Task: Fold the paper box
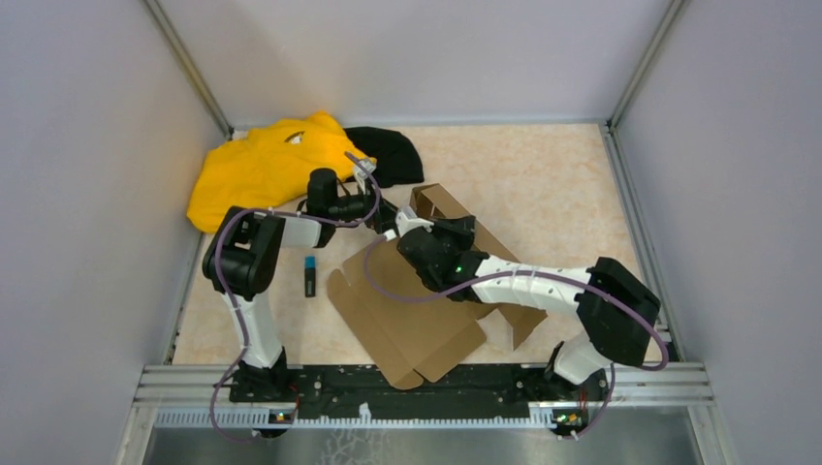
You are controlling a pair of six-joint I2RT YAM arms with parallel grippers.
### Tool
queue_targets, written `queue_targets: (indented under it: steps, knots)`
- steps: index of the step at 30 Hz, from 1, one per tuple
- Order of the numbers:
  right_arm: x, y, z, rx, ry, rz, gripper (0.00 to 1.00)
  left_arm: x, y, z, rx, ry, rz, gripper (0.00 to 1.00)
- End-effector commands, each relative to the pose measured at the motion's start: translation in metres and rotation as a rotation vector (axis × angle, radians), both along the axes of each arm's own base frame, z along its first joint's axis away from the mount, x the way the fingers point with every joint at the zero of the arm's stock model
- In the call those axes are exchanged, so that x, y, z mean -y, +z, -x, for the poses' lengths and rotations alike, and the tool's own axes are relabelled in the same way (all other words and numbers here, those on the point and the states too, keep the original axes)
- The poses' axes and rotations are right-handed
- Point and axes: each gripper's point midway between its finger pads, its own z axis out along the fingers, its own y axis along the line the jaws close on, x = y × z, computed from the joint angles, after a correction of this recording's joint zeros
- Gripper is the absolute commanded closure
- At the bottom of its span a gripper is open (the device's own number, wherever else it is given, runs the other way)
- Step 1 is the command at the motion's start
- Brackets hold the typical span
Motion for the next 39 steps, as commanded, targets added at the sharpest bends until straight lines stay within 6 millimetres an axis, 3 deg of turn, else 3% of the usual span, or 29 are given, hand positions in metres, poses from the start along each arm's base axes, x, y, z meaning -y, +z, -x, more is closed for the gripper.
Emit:
queue_targets:
  steps: [1, 18, 29, 39]
  knots:
    - [-0.007, 0.0, 0.005, 0.004, 0.026, 0.013, 1.0, 0.005, 0.006, 0.005, 0.072, -0.049, 0.023, 0.01]
    - [-0.011, 0.003, 0.012, 0.033, 0.041, 0.079, 1.0, 0.006, 0.011, 0.028, 0.141, -0.135, 0.095, 0.01]
    - [-0.014, 0.009, 0.013, 0.039, 0.049, 0.049, 1.0, 0.012, 0.017, 0.028, 0.17, -0.113, 0.122, 0.01]
    - [-0.015, 0.004, 0.013, 0.023, 0.053, 0.025, 1.0, 0.029, 0.005, 0.018, 0.177, -0.063, 0.084, 0.01]
